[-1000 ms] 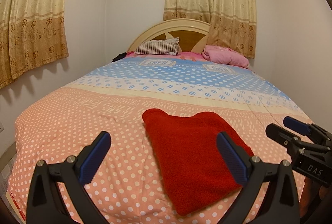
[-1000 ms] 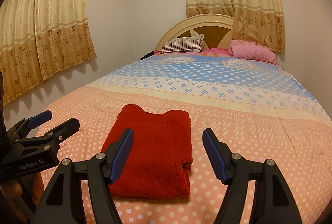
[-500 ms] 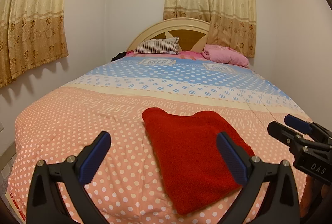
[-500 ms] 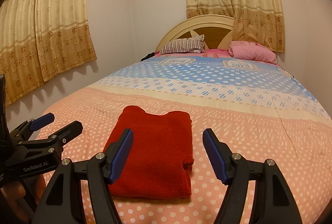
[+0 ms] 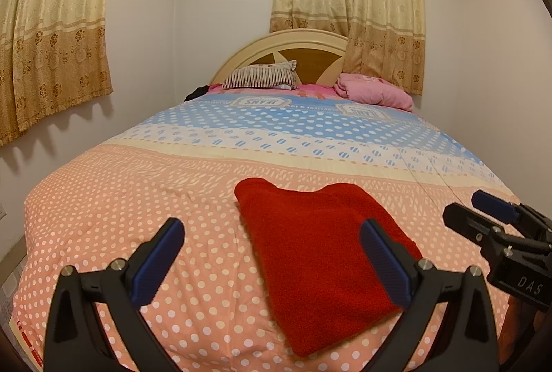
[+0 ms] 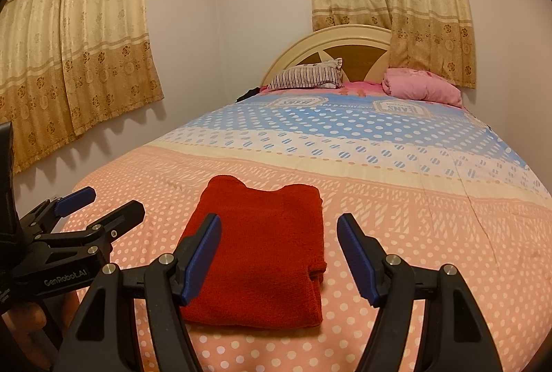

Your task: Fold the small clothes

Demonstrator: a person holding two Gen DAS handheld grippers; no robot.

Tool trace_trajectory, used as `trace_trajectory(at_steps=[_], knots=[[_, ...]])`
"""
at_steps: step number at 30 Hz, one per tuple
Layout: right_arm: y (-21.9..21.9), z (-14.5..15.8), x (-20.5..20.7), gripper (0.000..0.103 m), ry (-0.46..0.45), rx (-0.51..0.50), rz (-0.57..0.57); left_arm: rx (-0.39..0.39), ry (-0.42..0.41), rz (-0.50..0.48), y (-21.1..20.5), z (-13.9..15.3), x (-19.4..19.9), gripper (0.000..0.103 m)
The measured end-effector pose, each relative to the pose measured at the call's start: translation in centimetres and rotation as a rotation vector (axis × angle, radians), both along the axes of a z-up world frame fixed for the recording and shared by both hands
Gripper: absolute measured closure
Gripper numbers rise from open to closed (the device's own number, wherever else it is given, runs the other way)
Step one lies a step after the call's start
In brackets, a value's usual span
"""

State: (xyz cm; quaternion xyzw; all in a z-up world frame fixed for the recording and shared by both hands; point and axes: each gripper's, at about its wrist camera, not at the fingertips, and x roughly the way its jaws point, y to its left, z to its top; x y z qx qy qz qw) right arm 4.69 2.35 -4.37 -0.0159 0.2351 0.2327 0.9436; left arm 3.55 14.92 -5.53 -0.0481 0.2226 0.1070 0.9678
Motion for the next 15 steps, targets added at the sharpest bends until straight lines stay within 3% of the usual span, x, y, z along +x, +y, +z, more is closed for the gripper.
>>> trace_trajectory(at_steps=[15], knots=[[-0.14,0.63,-0.52,0.033,-0.024,0.014,0.008,-0.004,-0.016,-0.006,-0.09,0.84,-0.38,0.000]])
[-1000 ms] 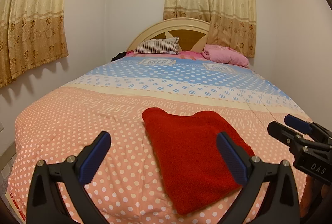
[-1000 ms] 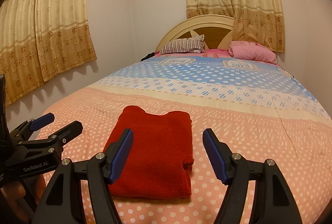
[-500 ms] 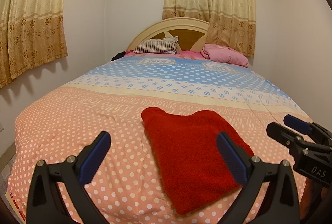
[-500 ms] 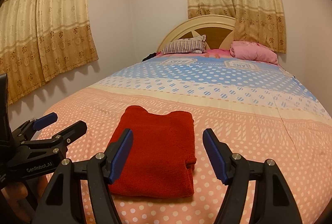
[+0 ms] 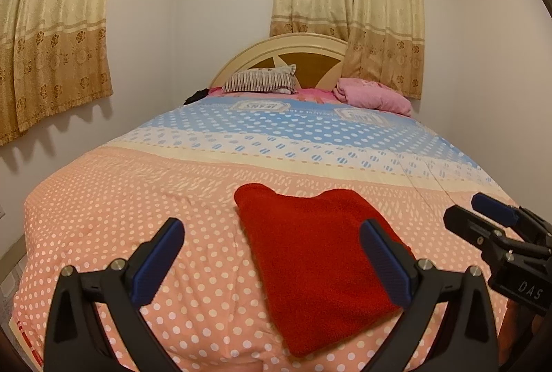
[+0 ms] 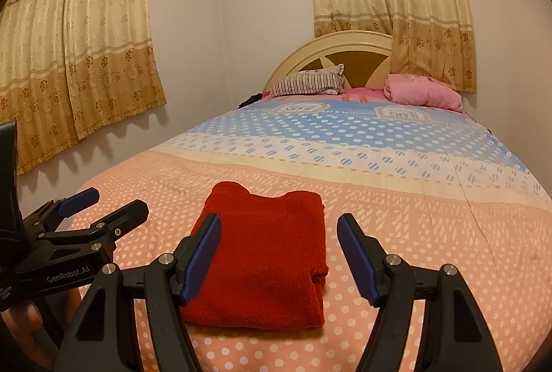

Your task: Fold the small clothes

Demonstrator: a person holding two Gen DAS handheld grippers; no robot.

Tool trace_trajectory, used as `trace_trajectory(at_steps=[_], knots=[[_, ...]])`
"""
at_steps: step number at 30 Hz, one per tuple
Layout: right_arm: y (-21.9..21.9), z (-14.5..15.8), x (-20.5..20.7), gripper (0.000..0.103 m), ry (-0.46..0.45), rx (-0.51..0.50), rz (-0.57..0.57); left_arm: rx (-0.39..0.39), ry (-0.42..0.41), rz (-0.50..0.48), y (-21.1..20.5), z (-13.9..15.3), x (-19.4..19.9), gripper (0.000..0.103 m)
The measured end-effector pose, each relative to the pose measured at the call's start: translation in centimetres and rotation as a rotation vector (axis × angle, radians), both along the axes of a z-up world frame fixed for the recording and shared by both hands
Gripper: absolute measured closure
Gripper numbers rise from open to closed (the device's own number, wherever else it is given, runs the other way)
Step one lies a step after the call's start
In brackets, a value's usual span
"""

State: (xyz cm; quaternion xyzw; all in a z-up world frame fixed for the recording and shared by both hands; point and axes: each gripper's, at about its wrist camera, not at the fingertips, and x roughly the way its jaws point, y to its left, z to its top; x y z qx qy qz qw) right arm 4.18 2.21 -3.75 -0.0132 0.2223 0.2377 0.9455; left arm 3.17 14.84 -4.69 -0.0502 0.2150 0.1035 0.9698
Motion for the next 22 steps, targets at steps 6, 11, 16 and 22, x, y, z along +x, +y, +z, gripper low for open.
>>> trace_trajectory(at_steps=[6,11,16,22], knots=[[0.05,0.04,-0.06,0.033,-0.001,-0.001,0.004,0.001,0.003,0.009,-0.03,0.04,0.12,0.000],[0.11,0.12,-0.16,0.033,-0.004,-0.005,0.011,-0.021,0.010,0.013,0.44,-0.14,0.27,0.000],[0.05,-0.01,-0.11,0.033,0.003,-0.008,0.010,0.003,0.021,0.032,0.48,-0.52,0.46,0.000],[-0.24,0.08,-0.04,0.033,0.002,-0.009,0.002,0.023,0.015,0.037,0.33,-0.62,0.37,0.000]])
